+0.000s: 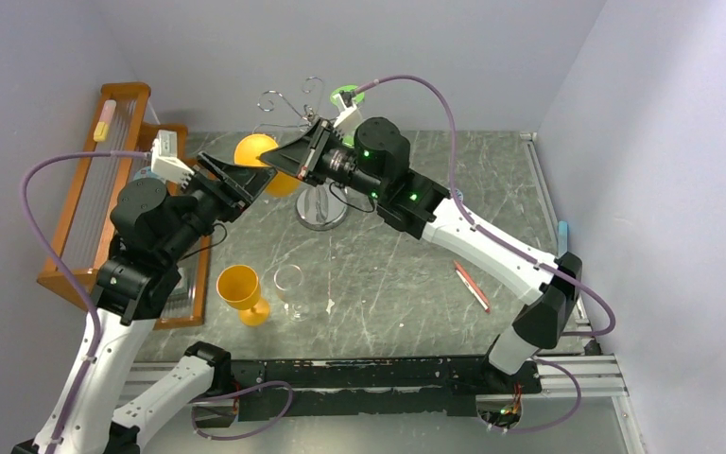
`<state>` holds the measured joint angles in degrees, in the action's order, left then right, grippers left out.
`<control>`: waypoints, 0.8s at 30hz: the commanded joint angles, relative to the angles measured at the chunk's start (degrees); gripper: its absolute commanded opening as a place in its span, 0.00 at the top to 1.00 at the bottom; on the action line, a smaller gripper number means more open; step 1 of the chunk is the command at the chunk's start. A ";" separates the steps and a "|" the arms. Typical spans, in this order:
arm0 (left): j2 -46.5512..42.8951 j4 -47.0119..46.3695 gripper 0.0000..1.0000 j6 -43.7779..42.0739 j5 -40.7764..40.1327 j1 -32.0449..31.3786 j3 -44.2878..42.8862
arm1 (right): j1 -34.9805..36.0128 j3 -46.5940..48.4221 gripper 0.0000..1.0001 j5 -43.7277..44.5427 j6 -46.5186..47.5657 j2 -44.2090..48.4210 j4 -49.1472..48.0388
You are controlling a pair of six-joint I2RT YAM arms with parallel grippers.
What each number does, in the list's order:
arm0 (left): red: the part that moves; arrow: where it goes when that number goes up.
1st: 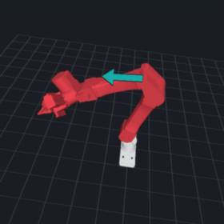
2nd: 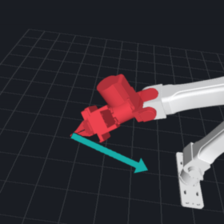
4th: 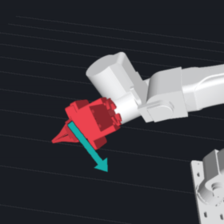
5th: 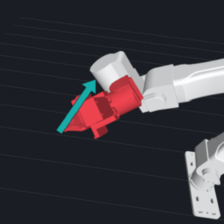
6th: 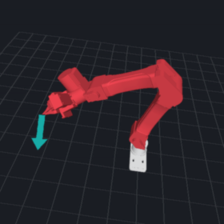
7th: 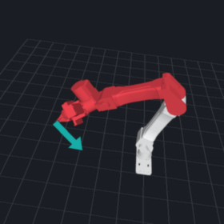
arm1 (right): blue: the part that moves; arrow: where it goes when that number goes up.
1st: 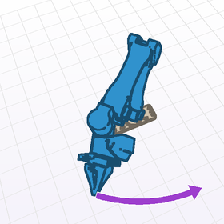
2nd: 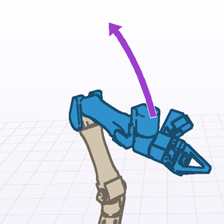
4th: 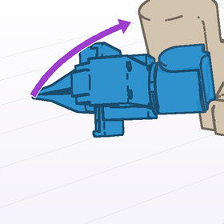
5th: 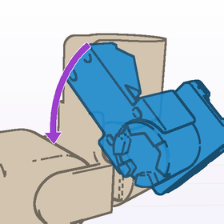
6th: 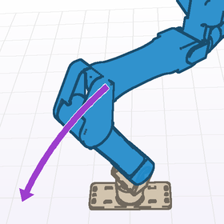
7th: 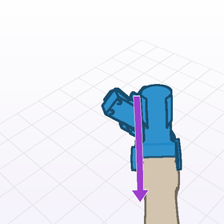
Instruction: Place the wine glass upside down on the wine glass rack
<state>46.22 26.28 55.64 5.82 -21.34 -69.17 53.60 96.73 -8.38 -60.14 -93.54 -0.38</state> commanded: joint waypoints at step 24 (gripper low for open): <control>-0.09 0.68 0.79 -3.55 -5.74 0.16 -7.36 | -0.86 -4.87 1.00 -5.64 -1.30 5.02 -4.12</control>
<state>45.32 26.41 55.20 1.02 -21.34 -73.47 53.19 93.17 -12.19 -61.25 -90.08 -3.46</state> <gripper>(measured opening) 0.274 0.029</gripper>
